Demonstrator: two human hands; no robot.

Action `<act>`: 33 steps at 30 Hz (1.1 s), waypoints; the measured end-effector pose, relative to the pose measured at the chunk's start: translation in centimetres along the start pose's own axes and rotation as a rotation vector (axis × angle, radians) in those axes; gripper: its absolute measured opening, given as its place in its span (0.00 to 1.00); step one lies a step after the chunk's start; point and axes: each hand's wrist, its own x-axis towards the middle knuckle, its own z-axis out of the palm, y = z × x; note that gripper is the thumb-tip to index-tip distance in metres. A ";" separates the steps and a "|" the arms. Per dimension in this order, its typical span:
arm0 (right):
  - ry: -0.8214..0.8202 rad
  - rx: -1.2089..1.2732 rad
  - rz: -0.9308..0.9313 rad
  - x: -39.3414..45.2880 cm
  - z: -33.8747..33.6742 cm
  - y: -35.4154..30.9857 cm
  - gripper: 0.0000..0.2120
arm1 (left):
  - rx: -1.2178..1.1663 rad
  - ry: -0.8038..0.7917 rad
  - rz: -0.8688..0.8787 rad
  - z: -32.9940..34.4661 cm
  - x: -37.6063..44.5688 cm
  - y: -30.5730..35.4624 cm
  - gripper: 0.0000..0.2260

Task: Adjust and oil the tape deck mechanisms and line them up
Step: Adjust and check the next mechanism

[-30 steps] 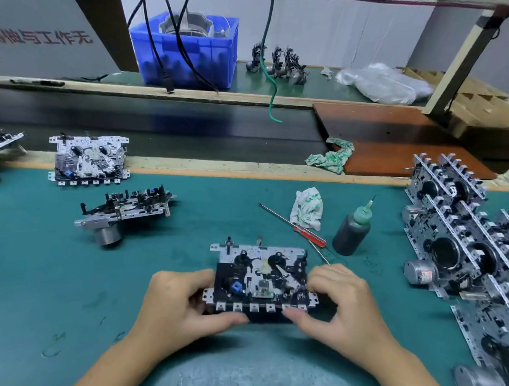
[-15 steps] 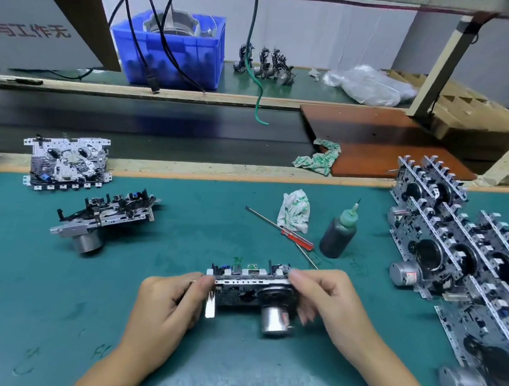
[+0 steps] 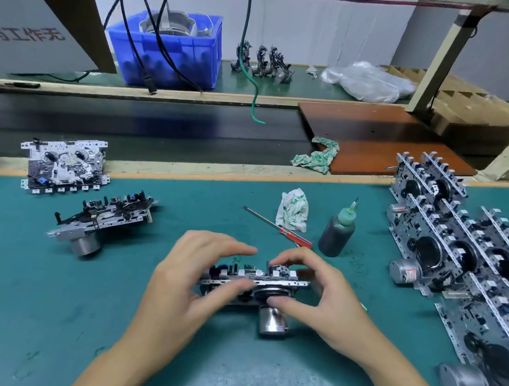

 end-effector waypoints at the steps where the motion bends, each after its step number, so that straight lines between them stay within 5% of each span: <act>1: -0.001 0.010 -0.001 0.1 0.0 0.0 0.16 | -0.013 -0.043 0.015 0.3 0.1 0.2 0.09; 27: 0.034 0.020 -0.022 0.4 0.1 0.2 0.16 | -0.053 0.045 -0.036 1.7 -0.1 0.2 0.09; 33: 0.233 -0.586 -0.312 -0.8 -1.6 0.9 0.15 | -0.059 0.047 -0.050 2.0 0.2 0.1 0.10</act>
